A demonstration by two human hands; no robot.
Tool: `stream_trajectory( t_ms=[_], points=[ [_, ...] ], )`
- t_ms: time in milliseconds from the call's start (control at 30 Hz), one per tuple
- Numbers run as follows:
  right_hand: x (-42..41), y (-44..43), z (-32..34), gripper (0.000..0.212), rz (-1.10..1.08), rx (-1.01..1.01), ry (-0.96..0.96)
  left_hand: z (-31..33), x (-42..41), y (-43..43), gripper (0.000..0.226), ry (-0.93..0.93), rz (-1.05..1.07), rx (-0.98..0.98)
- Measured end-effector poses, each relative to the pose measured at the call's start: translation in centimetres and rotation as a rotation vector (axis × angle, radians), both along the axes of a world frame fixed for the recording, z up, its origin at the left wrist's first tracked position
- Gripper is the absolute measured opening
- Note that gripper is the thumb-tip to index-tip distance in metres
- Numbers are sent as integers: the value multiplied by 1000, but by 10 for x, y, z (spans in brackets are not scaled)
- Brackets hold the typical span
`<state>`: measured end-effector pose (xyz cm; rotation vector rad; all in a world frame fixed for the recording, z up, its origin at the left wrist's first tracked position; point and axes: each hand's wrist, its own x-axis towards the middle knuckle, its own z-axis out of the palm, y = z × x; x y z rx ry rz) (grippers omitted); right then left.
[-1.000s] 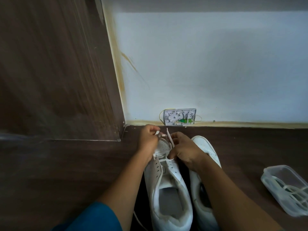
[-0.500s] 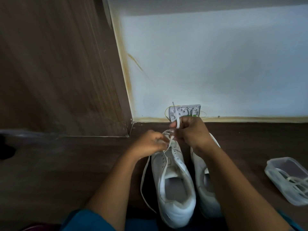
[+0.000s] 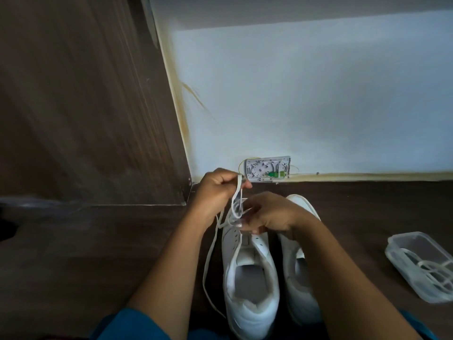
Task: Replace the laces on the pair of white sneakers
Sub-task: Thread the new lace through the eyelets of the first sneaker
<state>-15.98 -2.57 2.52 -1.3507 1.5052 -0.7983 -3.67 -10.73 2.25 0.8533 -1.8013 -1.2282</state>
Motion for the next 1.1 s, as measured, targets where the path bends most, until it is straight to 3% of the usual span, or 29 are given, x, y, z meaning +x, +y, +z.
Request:
stream_trajectory(
  t_ms=[133,200,300,333,433,500,600,700,767,833,933,1033,1100],
  points=[
    [8,-6,-7,18,-134,-172,219,5,-2,7,32,0,-64,40],
    [8,-8,-3,26,-273,-225,-8,-5,2,3,28,-72,-92,145],
    [4,-8,7,27,-468,-399,-395,-20,11,-2,25,-520,-239,57],
    [2,-9,8,27,-536,-457,-483,-24,12,-3,26,-588,-274,26],
    [-1,-11,7,26,-666,-518,-585,-27,12,-1,11,-525,-328,12],
    [-4,-14,2,23,-707,-481,-427,-27,9,-2,11,-514,-284,-60],
    [-15,-15,-5,9,-736,-264,134,-27,7,0,18,-388,-220,14],
    [-21,-9,-7,22,-527,67,603,-26,7,-1,12,-335,-216,71],
    [-16,-8,-7,28,-489,116,691,-25,7,-2,17,-310,-230,76],
    [-13,-8,-4,28,-484,16,724,-21,7,1,15,-280,-233,78],
    [-11,-8,-2,34,-231,-35,591,-19,6,5,13,-274,-200,75],
    [-3,-5,-4,5,-91,-85,535,-16,8,2,13,-323,-193,163],
    [-7,-9,-5,29,-186,-125,537,-18,10,0,24,-406,-166,220]
  ],
)
